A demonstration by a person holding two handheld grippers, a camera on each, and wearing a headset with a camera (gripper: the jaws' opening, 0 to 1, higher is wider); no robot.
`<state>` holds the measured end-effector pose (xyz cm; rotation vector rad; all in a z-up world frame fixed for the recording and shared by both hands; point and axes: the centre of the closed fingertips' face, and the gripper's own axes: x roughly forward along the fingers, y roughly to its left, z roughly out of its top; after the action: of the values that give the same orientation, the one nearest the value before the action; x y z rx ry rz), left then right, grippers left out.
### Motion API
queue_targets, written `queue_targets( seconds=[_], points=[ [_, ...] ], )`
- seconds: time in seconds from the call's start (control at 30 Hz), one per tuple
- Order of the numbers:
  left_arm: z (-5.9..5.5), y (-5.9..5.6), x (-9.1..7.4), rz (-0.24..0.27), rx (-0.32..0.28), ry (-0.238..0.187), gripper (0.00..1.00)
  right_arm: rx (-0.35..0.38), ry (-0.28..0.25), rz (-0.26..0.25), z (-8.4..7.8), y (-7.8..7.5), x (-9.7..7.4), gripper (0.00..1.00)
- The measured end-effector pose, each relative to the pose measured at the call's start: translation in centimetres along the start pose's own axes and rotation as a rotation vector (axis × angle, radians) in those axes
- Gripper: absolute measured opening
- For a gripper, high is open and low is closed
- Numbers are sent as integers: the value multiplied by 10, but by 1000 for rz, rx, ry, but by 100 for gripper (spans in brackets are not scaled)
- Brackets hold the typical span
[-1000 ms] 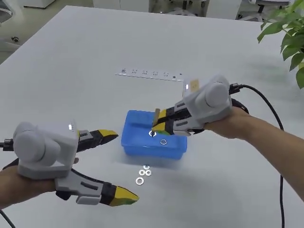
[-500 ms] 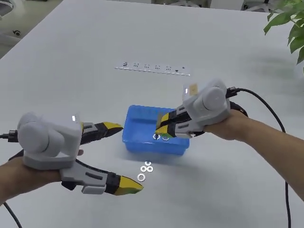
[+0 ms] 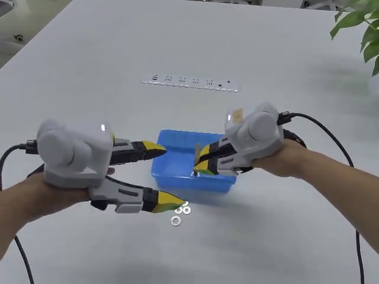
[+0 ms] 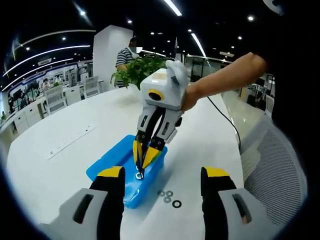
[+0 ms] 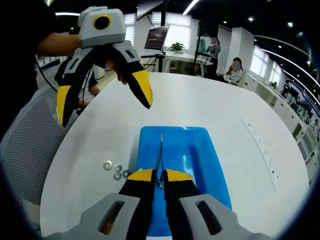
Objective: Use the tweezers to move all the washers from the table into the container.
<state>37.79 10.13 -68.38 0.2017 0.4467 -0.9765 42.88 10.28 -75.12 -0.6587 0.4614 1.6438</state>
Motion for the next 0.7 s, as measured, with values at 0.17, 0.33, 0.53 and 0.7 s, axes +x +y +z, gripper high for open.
queue_targets(
  seconds=[0.17,0.33,0.53,0.7],
  points=[
    [4,5,9,-24,6,3,56,6,-2,1,-1,0,1,8],
    [8,9,16,-47,13,10,49,9,-2,1,-2,0,0,8],
    [12,18,25,-44,19,10,37,7,-2,0,-2,-1,-1,8],
    [14,25,32,-35,39,15,27,1,-1,1,-1,0,-1,8]
  ],
)
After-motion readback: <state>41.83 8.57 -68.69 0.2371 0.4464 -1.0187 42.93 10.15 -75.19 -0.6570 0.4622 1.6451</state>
